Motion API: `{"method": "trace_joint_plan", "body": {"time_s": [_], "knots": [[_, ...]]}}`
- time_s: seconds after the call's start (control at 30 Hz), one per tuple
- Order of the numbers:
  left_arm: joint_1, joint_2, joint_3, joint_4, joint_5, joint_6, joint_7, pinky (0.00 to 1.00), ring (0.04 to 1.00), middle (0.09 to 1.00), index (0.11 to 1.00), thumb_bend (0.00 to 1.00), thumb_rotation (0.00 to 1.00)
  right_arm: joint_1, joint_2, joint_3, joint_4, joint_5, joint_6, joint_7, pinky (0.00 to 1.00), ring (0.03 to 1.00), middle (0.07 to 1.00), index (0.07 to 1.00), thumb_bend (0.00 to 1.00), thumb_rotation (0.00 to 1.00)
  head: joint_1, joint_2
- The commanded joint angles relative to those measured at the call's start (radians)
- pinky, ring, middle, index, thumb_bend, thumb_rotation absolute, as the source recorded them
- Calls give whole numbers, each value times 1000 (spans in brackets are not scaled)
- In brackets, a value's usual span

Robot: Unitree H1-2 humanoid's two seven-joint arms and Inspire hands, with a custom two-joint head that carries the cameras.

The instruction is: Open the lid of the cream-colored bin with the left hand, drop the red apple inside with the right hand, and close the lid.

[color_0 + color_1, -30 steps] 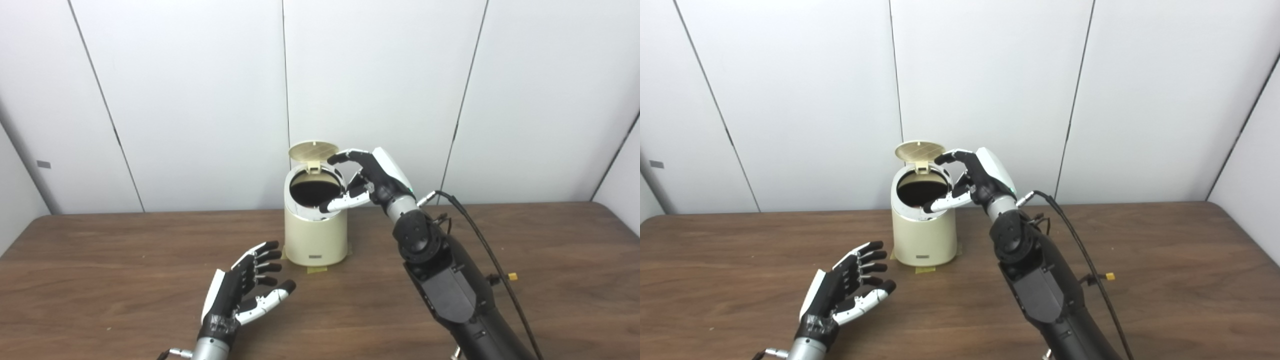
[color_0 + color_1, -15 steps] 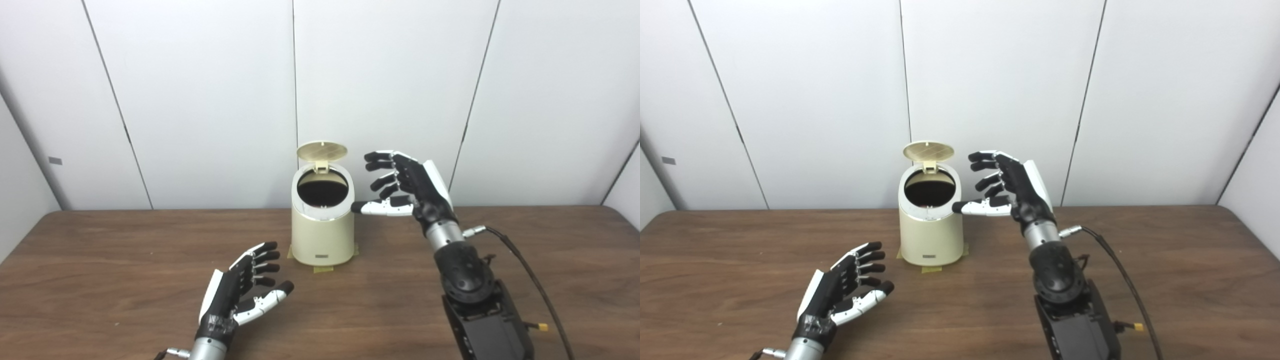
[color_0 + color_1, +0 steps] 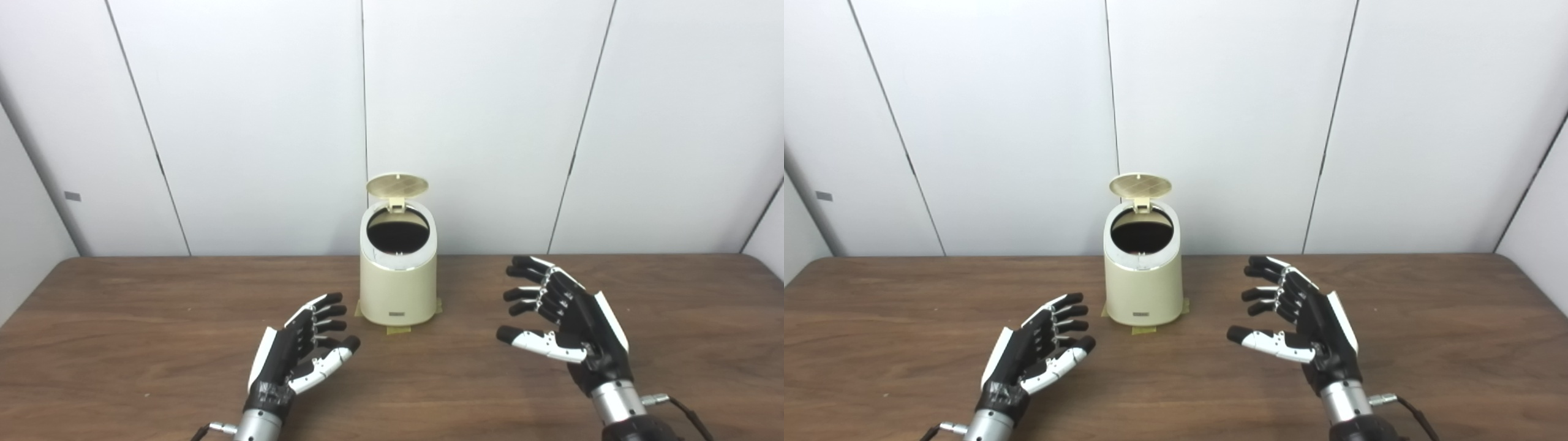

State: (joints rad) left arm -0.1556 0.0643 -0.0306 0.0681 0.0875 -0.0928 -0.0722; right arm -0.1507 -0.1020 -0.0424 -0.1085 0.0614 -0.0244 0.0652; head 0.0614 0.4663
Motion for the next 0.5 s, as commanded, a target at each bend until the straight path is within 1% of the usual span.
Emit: {"method": "trace_joint_plan", "body": {"time_s": [0.0,0.03,0.1,0.23,0.37,0.47], "knots": [[-54,6,8,-46,-4,-42,14,665,780,816,840,660,290,-20,-3,-13,-25,15,-77,0,540,623,753,762,760,166,2,-1],[-60,8,9,-57,5,-36,18,697,811,830,846,677,312,-15,-3,-12,-16,5,-89,-3,542,622,750,764,758,164,4,-4],[-78,13,9,-76,24,-21,23,722,840,854,861,708,352,-11,-6,-9,-4,-5,-102,-2,537,614,748,762,741,133,5,-5],[-136,38,-1,-99,51,-8,12,740,864,902,900,747,405,-14,-10,-7,7,-22,-109,-4,529,609,758,759,733,89,4,-4],[-209,66,-11,-106,69,30,0,800,917,954,945,822,454,-17,-12,-3,26,-26,-125,1,522,609,759,760,729,99,0,-8],[-300,90,-17,-82,88,45,-10,821,958,971,963,863,461,-17,-9,3,30,-27,-120,5,506,609,762,759,726,91,-4,-9]]}}
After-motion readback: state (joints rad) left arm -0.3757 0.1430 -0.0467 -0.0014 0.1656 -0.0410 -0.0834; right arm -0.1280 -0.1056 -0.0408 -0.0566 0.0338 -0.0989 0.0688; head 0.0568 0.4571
